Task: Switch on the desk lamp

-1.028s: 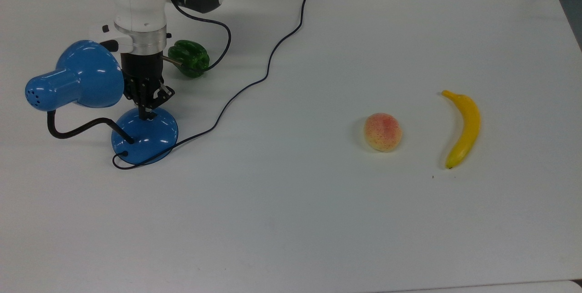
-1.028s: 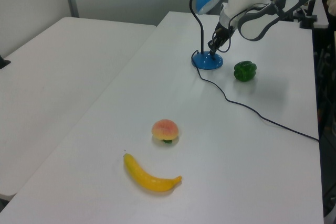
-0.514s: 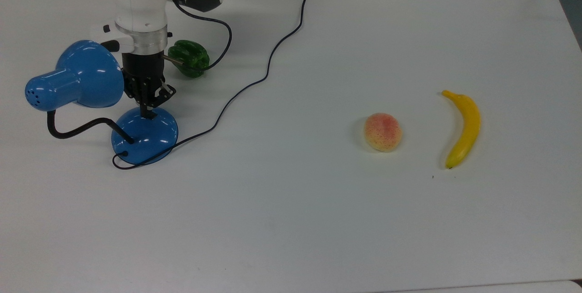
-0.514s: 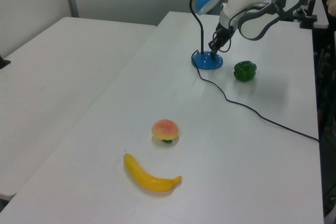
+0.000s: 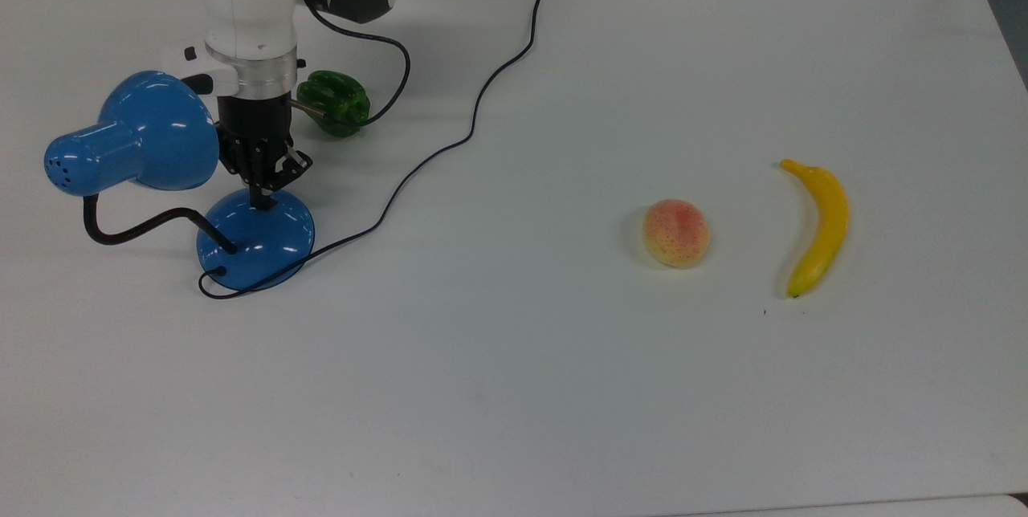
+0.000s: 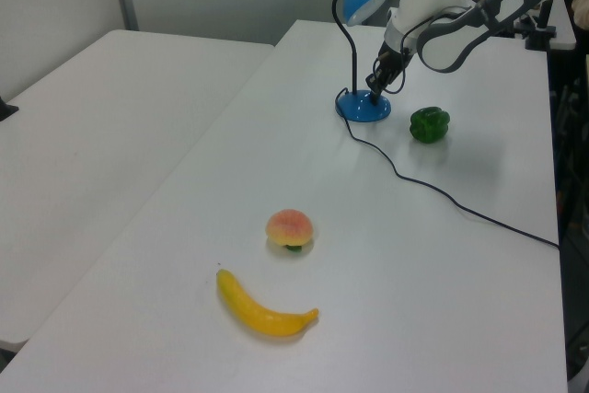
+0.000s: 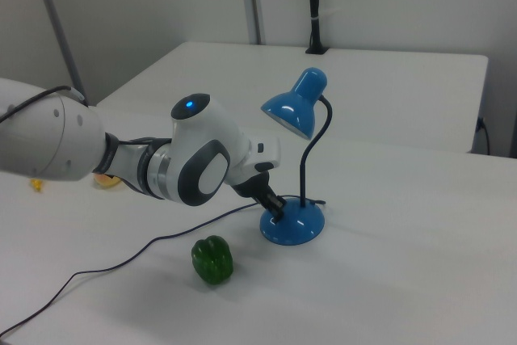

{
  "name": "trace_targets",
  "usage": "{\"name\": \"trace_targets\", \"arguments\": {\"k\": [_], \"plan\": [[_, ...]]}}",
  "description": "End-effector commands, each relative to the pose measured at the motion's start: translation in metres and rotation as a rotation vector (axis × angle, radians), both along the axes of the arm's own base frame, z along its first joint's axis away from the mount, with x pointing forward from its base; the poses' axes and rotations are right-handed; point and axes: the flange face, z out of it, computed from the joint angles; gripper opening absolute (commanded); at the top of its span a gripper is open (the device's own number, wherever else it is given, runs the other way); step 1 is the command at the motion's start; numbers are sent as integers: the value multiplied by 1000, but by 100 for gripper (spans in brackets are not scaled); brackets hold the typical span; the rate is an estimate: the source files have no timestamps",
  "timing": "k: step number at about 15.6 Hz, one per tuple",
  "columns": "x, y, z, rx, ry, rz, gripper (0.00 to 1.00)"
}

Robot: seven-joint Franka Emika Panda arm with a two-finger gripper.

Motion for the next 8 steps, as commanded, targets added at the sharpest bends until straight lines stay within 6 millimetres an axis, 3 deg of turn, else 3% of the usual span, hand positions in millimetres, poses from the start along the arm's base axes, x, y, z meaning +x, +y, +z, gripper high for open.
{"name": "trace_targets", "arguments": {"k": [1,4,8], "plan": [[4,-1,-14,-6,-9,-2,0],[5,-4,-22,-19,-27,15,0],[3,-5,-16,-25,-26,16,0]]}}
